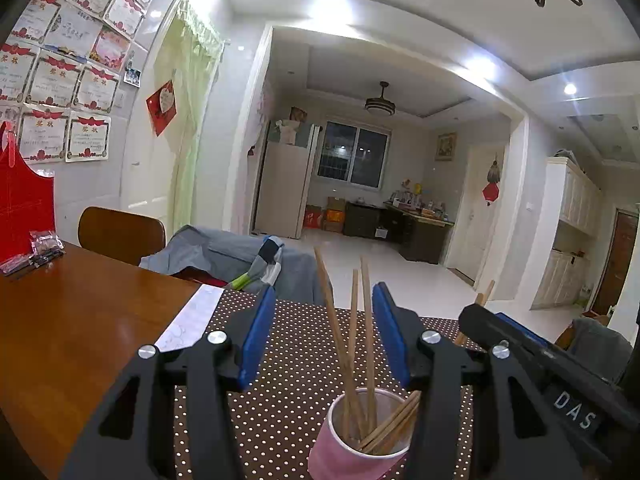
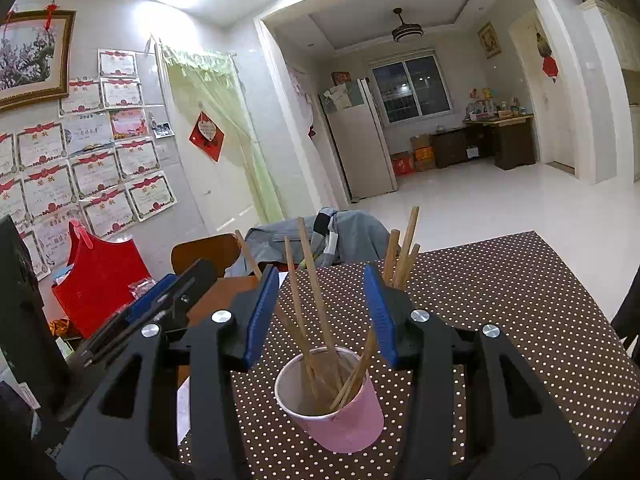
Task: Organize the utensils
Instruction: 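Open both tools to release the sticks into the pink cup, then lower both tools to the remaining sticks on the tablecloth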
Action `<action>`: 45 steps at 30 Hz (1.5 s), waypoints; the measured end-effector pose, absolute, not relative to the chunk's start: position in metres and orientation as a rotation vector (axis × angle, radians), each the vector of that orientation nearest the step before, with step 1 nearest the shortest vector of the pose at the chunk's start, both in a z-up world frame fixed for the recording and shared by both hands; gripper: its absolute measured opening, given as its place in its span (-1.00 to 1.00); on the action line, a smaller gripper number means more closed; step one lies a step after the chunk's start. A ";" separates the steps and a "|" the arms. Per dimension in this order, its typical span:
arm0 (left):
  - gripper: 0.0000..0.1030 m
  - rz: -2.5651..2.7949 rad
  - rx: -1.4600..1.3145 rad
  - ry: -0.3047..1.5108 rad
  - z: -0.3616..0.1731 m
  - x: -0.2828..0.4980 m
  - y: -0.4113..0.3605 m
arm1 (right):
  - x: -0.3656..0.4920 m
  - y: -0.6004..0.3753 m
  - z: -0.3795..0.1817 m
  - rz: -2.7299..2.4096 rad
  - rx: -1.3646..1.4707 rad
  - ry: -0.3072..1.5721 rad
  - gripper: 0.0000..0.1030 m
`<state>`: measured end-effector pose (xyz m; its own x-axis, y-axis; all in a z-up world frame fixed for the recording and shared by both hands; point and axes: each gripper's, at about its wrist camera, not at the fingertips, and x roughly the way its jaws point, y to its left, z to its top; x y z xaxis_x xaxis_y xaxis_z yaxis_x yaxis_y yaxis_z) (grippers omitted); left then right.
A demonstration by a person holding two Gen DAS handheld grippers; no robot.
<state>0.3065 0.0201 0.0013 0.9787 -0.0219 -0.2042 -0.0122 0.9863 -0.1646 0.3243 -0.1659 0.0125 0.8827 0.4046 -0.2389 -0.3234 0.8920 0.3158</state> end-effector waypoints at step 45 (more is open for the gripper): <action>-0.01 -0.205 -0.089 1.038 -0.144 0.188 -0.036 | 0.173 -0.227 -0.112 0.325 0.249 0.731 -0.02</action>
<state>0.1882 -0.0357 -0.1435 0.4909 -0.2107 -0.8453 0.1272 0.9772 -0.1698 0.1727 -0.2267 -0.1118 0.6979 0.3744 -0.6106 -0.2028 0.9209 0.3329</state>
